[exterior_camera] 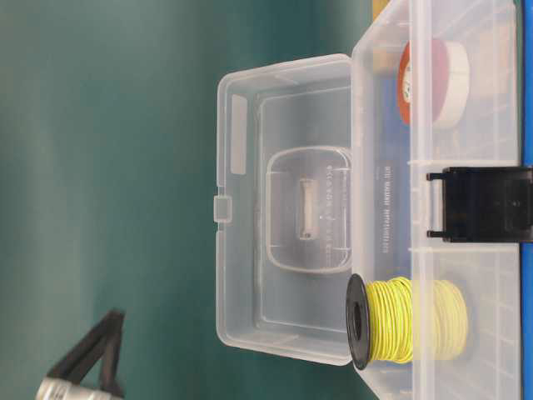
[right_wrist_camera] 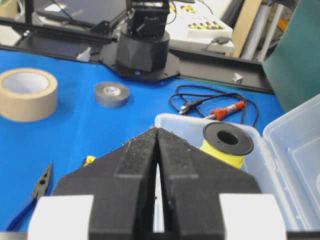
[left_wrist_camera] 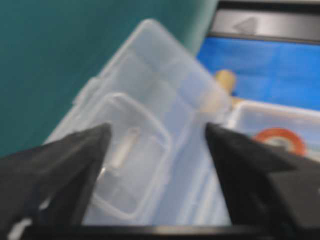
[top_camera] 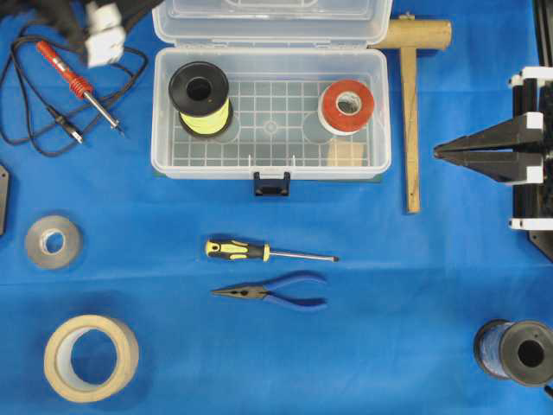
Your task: Close the tool box with the left arm.
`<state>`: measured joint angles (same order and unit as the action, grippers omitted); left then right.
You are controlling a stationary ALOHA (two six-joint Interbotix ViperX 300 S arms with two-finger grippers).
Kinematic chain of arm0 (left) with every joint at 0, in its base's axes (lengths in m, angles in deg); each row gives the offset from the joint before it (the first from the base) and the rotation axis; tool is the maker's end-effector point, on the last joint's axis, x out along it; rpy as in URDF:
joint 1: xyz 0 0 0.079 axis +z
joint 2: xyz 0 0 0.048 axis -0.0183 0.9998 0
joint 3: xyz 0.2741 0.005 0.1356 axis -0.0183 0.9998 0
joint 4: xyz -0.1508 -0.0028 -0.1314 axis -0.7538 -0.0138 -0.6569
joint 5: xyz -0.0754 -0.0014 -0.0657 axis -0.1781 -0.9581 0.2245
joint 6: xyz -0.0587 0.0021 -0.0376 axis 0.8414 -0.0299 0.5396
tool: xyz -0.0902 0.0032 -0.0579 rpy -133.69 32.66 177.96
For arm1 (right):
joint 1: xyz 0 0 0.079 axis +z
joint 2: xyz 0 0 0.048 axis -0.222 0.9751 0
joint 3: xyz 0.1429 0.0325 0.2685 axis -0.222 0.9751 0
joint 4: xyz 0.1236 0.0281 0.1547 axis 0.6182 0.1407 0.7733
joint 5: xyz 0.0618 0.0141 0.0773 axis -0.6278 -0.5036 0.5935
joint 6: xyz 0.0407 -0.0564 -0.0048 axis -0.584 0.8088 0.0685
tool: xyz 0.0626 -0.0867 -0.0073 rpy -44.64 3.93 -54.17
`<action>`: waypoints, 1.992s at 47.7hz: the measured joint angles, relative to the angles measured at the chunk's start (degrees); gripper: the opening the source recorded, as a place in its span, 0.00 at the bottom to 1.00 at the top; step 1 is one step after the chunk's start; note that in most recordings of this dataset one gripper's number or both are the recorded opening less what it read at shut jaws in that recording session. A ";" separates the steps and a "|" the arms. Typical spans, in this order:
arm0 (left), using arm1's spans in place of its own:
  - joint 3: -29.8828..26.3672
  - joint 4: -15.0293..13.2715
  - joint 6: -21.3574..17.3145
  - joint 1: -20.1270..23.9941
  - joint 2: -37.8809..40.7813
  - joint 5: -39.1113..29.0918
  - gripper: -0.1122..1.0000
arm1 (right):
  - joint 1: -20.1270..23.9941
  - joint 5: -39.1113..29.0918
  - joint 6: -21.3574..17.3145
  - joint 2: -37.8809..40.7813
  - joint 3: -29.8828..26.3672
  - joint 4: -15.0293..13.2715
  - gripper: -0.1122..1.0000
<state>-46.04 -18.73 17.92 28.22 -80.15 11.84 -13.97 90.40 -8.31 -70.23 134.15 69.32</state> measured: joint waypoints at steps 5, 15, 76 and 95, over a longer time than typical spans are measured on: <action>-4.75 0.00 -0.88 3.34 5.98 -2.90 0.93 | 0.00 0.00 0.00 0.62 -0.09 0.00 0.10; -13.71 0.09 -7.47 6.42 15.82 -9.58 0.93 | 0.00 0.00 0.00 1.41 0.00 0.00 0.10; -21.88 0.18 -9.32 6.42 26.81 -23.03 0.93 | -2.37 0.00 0.00 4.13 0.09 0.00 0.10; -21.97 0.18 -7.03 -0.26 22.15 -28.83 0.93 | -2.46 0.00 0.00 4.39 0.18 0.00 0.10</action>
<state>-68.01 -18.55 10.89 27.95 -58.00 -16.99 -16.43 90.40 -8.31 -65.83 134.33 69.32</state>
